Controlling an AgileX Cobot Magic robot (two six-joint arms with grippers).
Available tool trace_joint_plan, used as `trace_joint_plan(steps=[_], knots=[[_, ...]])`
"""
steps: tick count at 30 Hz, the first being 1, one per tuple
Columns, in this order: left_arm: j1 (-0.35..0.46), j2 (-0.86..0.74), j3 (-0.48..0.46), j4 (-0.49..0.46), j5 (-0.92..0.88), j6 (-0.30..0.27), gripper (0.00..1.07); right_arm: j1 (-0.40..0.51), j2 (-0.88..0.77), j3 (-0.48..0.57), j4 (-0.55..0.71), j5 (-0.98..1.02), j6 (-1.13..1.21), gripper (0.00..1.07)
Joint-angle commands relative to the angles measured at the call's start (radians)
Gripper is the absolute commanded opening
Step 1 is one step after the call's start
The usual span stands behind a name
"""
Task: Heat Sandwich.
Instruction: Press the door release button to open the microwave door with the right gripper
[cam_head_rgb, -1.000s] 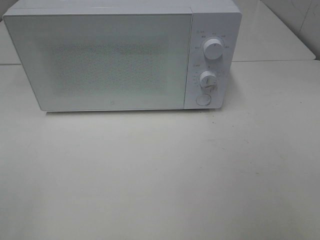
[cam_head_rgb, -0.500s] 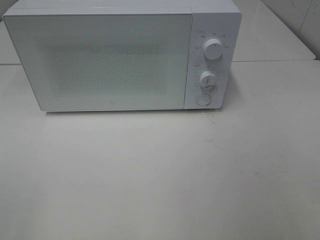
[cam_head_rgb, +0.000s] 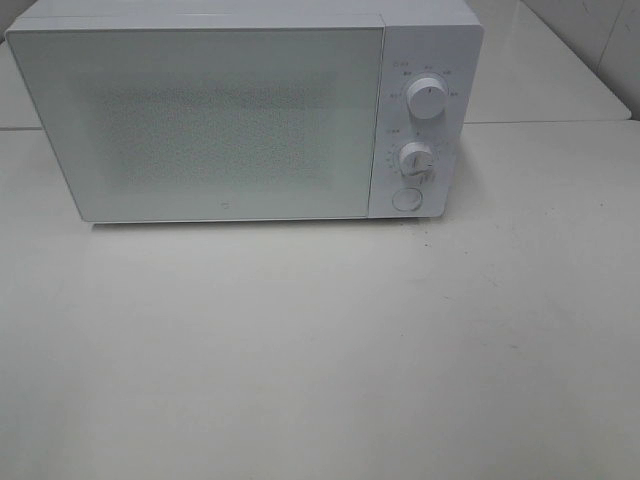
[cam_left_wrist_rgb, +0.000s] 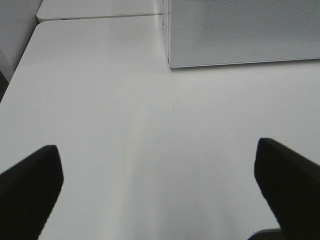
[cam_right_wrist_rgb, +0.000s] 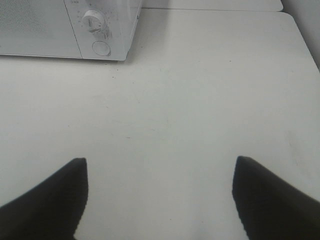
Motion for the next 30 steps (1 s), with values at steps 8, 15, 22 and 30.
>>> trace_joint_plan(steps=[8, 15, 22, 30], knots=[[0.002, -0.027, 0.002, -0.005, -0.016, -0.003, 1.00, -0.006, -0.026, 0.001, 0.007, -0.011, -0.003, 0.76], [0.002, -0.027, 0.002, -0.005, -0.016, -0.003, 1.00, -0.006, 0.029, -0.039, 0.010, -0.026, -0.003, 0.76], [0.002, -0.027, 0.002, -0.005, -0.016, -0.003, 1.00, -0.006, 0.139, -0.042, 0.010, -0.125, -0.003, 0.76], [0.002, -0.027, 0.002, -0.005, -0.016, -0.003, 1.00, -0.006, 0.292, -0.041, 0.014, -0.296, -0.003, 0.76]])
